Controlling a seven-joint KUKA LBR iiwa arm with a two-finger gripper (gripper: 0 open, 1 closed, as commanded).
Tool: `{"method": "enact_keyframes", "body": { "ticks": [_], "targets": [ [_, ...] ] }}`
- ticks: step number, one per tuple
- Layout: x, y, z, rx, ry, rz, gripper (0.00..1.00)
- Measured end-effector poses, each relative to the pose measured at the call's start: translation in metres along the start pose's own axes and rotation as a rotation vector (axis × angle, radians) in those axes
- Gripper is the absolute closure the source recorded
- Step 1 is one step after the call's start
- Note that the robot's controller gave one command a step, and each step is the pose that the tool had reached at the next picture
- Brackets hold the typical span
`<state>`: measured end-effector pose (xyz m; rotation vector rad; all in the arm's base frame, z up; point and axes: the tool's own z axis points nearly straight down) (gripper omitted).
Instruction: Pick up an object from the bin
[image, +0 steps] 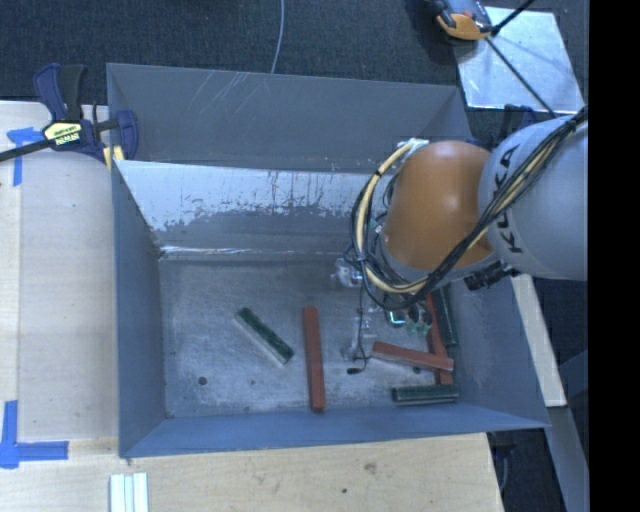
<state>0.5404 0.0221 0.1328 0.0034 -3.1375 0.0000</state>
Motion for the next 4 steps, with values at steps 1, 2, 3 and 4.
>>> {"method": "enact_keyframes", "body": {
  "ticks": [1,2,3,4],
  "targets": [
    [-0.002,0.000,-0.003,0.000,-0.007,0.000,0.00],
    [-0.004,-0.003,-0.003,-0.002,-0.008,-0.005,0.00],
    [0.006,-0.017,-0.011,0.007,-0.004,-0.122,0.00],
    [-0.013,0.033,0.023,0.002,-0.016,-0.339,0.00]
  ]
}}
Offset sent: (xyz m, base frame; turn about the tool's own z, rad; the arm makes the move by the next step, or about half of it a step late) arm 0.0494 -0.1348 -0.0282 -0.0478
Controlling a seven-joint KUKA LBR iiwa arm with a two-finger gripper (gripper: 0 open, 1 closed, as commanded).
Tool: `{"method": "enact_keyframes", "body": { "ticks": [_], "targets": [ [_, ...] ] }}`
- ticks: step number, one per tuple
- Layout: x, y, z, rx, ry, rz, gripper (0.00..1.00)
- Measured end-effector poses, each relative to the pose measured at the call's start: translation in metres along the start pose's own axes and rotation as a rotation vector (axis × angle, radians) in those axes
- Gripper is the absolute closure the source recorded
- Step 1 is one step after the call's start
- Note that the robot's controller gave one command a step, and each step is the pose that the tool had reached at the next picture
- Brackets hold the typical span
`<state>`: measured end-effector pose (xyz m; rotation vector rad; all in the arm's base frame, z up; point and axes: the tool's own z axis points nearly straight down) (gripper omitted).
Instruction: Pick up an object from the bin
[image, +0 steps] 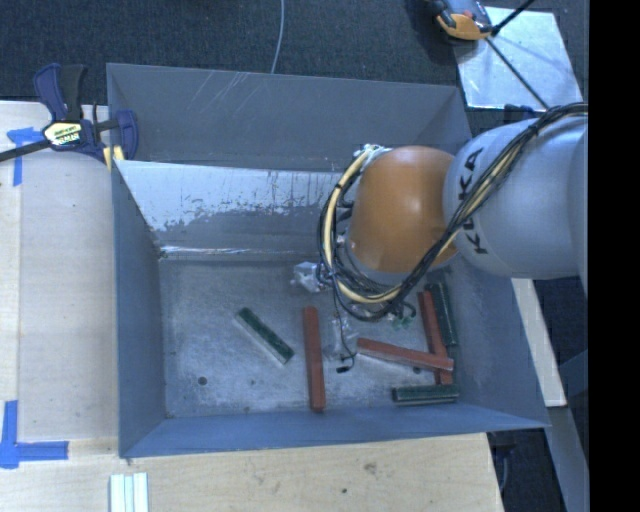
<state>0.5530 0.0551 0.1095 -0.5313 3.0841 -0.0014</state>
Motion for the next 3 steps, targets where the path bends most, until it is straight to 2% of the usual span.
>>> {"method": "enact_keyframes", "body": {
  "ticks": [1,2,3],
  "targets": [
    [-0.017,0.003,0.029,-0.009,0.017,-0.095,0.00],
    [-0.023,-0.005,0.018,-0.004,0.012,-0.111,0.00],
    [-0.019,0.057,-0.009,-0.004,0.010,-0.333,0.00]
  ]
}}
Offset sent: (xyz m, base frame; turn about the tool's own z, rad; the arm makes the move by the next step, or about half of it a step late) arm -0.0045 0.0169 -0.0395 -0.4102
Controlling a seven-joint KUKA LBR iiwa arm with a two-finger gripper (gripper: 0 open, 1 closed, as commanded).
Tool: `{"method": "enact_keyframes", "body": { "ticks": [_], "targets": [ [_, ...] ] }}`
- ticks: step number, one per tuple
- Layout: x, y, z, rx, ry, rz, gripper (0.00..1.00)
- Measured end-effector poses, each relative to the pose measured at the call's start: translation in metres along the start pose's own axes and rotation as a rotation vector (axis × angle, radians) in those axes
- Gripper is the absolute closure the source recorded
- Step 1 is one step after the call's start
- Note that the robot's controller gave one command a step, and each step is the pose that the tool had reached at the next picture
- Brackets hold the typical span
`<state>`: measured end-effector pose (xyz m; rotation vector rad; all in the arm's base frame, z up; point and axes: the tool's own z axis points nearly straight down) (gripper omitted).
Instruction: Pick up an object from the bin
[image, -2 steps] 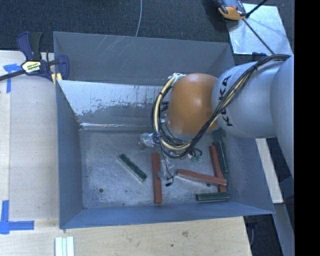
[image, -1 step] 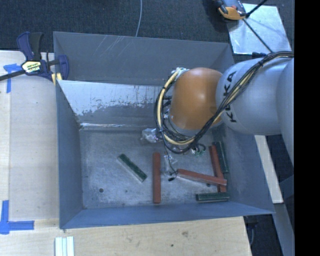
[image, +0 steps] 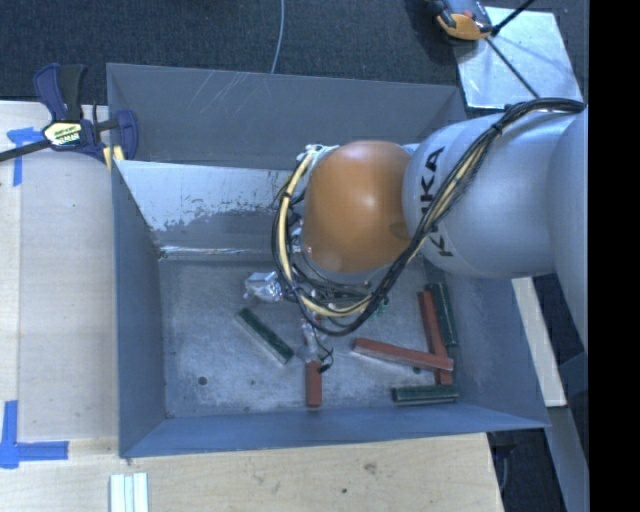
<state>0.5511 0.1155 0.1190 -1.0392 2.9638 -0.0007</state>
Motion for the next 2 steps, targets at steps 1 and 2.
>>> {"method": "enact_keyframes", "body": {
  "ticks": [1,2],
  "targets": [
    [-0.006,-0.003,0.020,-0.002,-0.005,-0.094,0.00],
    [-0.006,-0.003,0.031,0.003,-0.001,-0.260,0.00]
  ]
}}
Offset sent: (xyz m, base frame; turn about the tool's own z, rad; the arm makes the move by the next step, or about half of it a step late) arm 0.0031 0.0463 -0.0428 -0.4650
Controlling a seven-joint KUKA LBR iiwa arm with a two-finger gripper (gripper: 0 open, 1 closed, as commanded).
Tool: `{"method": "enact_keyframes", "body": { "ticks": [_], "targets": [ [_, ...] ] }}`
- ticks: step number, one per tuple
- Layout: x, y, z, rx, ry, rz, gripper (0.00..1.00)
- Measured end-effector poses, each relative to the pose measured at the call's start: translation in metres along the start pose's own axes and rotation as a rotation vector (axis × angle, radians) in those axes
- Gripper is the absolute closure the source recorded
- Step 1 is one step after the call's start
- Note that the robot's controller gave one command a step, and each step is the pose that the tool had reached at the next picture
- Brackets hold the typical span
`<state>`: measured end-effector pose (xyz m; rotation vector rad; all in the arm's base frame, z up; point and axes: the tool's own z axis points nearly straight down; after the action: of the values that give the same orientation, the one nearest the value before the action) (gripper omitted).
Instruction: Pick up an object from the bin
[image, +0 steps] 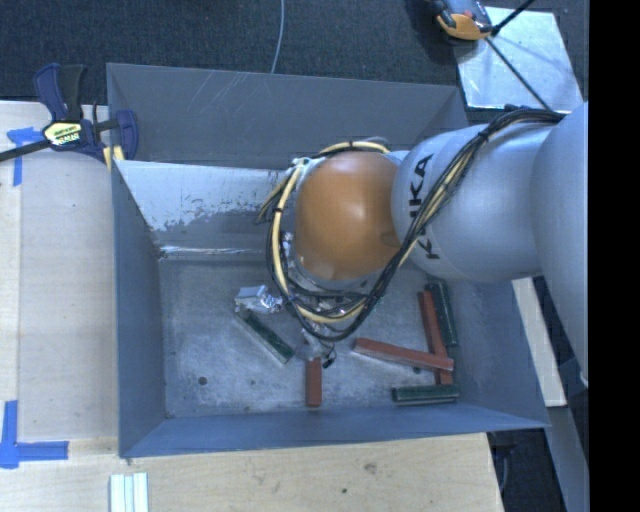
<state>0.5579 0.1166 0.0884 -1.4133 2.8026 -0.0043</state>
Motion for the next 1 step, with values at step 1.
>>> {"method": "enact_keyframes", "body": {
  "ticks": [1],
  "targets": [
    [-0.0061,0.0193,0.0101,-0.002,-0.002,-0.354,0.00]
  ]
}}
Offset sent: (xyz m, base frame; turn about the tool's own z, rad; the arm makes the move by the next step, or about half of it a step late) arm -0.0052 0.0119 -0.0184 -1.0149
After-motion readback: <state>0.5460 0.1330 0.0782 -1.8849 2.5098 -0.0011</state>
